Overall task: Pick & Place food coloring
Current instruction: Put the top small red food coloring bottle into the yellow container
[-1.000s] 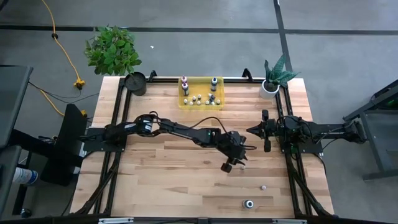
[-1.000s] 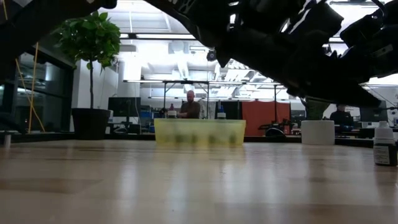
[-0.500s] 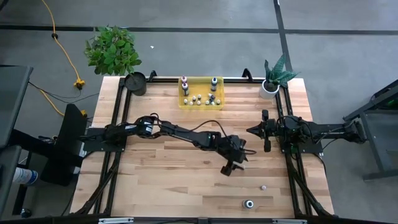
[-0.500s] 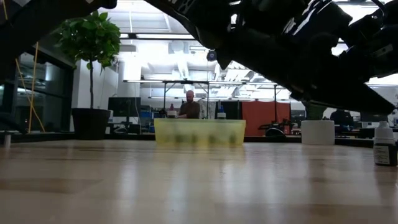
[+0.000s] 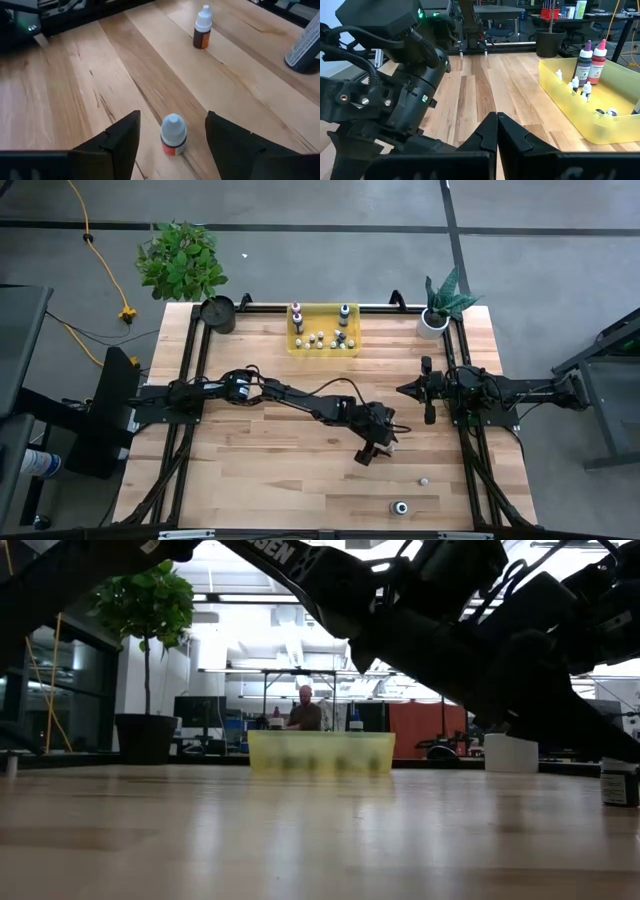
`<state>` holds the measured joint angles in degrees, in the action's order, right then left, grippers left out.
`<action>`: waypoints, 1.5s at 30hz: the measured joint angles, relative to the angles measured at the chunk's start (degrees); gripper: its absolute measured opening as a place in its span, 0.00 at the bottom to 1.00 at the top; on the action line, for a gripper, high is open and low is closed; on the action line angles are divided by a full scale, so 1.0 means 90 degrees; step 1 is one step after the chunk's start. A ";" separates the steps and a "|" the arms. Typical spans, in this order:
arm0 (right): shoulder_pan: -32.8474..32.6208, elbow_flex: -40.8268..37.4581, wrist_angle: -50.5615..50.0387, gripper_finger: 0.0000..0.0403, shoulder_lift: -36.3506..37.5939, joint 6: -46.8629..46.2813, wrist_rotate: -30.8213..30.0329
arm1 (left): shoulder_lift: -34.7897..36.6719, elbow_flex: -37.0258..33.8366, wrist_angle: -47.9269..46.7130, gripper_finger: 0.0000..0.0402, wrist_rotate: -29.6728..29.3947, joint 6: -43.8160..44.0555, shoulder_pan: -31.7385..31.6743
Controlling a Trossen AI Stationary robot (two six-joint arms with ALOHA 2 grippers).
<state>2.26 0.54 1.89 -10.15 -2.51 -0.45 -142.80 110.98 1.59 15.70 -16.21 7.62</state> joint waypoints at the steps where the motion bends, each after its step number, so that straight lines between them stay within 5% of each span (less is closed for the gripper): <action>1: 0.0002 0.0000 0.0000 0.00 0.0000 0.0000 0.0000 | 0.0000 0.0000 -0.0003 0.54 0.0006 0.0000 -0.0004; 45: 0.0002 0.0000 0.0000 0.00 0.0000 -0.0002 0.0000 | -0.0104 -0.0008 0.0213 0.44 -0.0152 0.0366 0.0034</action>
<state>2.28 0.54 1.89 -10.15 -2.52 -0.45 -143.74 110.90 3.51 14.34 -12.91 7.92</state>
